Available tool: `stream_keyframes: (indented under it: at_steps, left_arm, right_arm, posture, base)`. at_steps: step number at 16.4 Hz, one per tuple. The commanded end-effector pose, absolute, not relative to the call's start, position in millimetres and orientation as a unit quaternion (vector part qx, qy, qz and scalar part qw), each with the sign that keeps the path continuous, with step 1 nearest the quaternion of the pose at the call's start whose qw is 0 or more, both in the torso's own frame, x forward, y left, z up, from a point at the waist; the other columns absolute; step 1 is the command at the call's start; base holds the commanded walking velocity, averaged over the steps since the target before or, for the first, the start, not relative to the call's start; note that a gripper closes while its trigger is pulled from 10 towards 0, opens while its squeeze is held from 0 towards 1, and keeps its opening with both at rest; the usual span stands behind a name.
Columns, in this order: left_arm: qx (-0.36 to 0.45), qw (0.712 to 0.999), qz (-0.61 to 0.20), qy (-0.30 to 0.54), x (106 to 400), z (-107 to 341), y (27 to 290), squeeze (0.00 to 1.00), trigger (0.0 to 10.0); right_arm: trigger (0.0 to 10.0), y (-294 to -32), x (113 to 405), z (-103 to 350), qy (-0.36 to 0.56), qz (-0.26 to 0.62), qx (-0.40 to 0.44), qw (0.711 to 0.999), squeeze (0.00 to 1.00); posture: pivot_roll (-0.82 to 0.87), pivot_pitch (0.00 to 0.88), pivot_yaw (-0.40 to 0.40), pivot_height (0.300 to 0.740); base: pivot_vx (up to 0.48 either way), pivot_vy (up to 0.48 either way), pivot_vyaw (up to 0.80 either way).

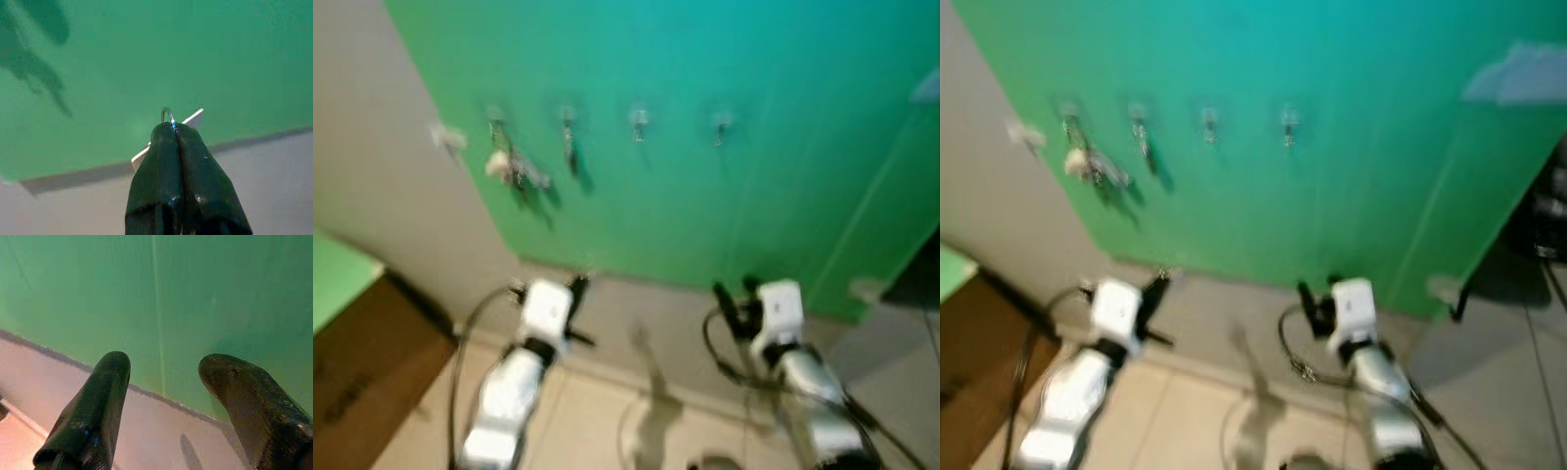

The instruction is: Hang keys on a hook

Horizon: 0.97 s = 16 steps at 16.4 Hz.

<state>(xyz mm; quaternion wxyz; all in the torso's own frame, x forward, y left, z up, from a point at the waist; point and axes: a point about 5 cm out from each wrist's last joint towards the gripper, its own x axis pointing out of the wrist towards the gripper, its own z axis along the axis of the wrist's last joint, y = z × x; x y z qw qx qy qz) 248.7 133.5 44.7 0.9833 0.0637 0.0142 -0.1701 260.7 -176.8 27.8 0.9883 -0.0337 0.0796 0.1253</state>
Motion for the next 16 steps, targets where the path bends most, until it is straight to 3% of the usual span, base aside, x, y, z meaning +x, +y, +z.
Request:
stream_keyframes:
  at_steps: [1,3,7,11,16]
  left_arm:
    - [0.077,0.986,-0.147,0.024,243,38,142,0.0,0.0]
    - [0.081,0.983,-0.163,0.022,241,40,134,0.0,0.0]
    - [0.062,0.96,-0.272,0.03,251,65,127,0.0,0.0]
    - [0.006,0.935,-0.353,0.01,282,113,131,0.0,0.0]
    - [-0.118,0.841,-0.526,0.053,289,156,105,0.0,0.0]
  right_arm:
    - [10.0,-176,271,36,0.07,0.132,-0.035,0.988,0.0]
    - [10.0,-176,276,40,0.068,0.135,-0.036,0.988,0.0]
    - [10.0,-163,274,34,0.076,0.143,-0.021,0.987,0.0]
    - [10.0,-158,272,27,0.089,0.143,-0.013,0.986,0.0]
    - [10.0,-157,255,7,0.132,0.163,-0.006,0.978,0.0]
  posture:
    - [-0.21,0.0,0.041,0.722]
    - [-0.19,0.0,0.033,0.722]
    - [-0.18,0.0,0.053,0.722]
    - [-0.19,0.0,0.077,0.722]
    - [-0.23,0.0,0.115,0.722]
  base:
    - [0.0,0.0,0.0]
    - [0.0,0.0,0.0]
    - [0.0,0.0,0.0]
    - [0.0,0.0,0.0]
    - [0.0,0.0,0.0]
